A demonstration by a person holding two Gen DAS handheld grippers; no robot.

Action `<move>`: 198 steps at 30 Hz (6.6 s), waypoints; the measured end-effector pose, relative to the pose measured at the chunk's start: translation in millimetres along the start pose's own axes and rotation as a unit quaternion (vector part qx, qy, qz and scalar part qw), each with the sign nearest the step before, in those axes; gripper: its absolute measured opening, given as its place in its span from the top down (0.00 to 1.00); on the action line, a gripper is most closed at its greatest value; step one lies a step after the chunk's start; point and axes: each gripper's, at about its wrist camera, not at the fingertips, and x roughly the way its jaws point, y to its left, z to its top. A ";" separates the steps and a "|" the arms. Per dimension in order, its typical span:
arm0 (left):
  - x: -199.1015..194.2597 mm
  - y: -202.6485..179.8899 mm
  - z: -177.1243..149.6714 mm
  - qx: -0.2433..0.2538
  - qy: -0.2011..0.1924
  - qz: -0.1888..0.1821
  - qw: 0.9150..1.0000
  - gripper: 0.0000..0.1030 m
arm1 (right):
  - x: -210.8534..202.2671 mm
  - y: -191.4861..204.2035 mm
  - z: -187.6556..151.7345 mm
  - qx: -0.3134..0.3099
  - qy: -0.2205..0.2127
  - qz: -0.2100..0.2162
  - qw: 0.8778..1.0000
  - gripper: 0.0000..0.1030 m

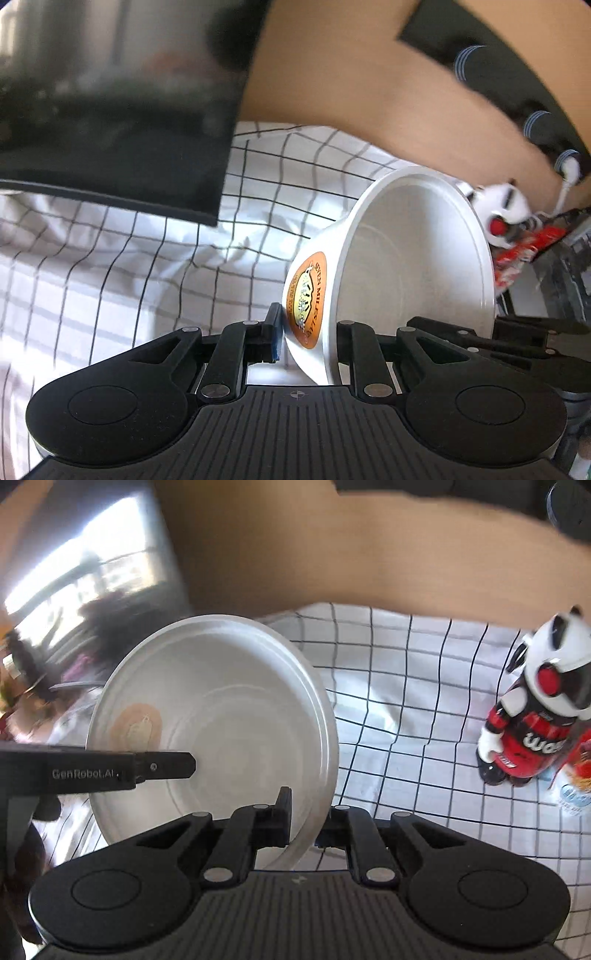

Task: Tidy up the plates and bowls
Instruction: 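Lift and carry the white labelled bowl with both grippers over the blue bowl, then lower the white labelled bowl into the blue bowl and open both grippers, then close the left gripper on the stacked bowls' rim while the right gripper approaches, then grasp the stack's rim with the right gripper while the left gripper holds it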

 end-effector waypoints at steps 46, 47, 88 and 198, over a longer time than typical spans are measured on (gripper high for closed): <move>87.4 -195.9 -168.1 0.028 0.140 -0.045 0.989 0.74 | -75.5 -206.9 -165.6 0.047 0.048 -0.063 0.996 0.89; 85.5 -196.7 -167.2 0.030 0.137 -0.043 0.989 0.74 | -75.5 -207.2 -165.6 0.049 0.049 -0.061 0.996 0.89; 71.8 -187.1 -149.4 0.053 0.103 -0.022 0.993 0.69 | -93.9 -218.5 -144.4 0.055 -0.019 -0.011 0.998 0.48; 142.3 -151.6 -207.4 -0.092 0.045 -0.155 0.983 0.38 | -4.5 -235.9 -162.1 0.048 0.099 0.046 0.993 0.15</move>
